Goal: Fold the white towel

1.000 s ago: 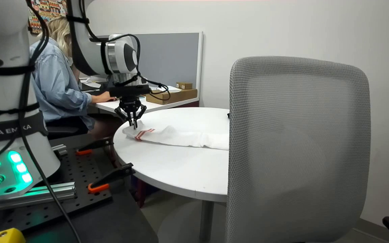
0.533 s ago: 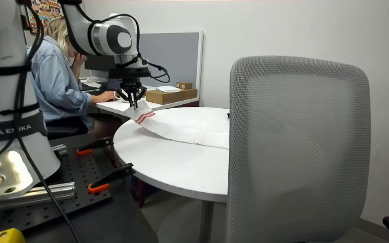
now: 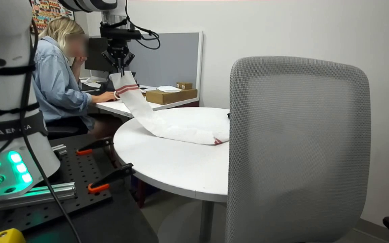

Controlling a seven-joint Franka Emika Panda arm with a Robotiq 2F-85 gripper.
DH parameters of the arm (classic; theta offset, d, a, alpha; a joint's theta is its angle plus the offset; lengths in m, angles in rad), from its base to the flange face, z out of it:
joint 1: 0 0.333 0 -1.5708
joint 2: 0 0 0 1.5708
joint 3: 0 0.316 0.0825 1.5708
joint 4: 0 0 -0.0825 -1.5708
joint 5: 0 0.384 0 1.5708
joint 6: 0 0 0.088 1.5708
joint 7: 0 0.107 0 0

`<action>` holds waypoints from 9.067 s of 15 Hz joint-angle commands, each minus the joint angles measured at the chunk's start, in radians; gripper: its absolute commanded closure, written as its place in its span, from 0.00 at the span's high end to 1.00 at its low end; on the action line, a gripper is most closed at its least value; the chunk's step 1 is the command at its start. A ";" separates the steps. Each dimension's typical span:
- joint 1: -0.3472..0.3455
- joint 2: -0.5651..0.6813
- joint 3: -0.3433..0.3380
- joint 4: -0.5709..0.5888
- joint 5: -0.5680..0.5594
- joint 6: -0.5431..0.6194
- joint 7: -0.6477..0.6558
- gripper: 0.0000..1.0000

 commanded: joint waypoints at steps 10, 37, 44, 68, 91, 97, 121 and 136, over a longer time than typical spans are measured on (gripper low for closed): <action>-0.110 -0.021 -0.269 0.160 -0.323 -0.198 -0.005 0.07; -0.218 0.193 -0.257 0.334 -0.518 -0.245 -0.061 0.07; -0.085 0.081 -0.161 0.340 -0.463 -0.294 -0.062 0.07; -0.280 0.197 -0.331 0.569 -0.625 -0.287 -0.044 0.07; -0.339 0.552 -0.384 0.665 -1.146 -0.206 0.002 0.08; -0.294 0.520 -0.282 0.547 -1.038 -0.235 -0.030 0.07; -0.338 0.569 -0.254 0.457 -0.380 -0.175 -0.042 0.07; -0.435 0.618 -0.436 0.493 -0.594 -0.124 0.049 0.46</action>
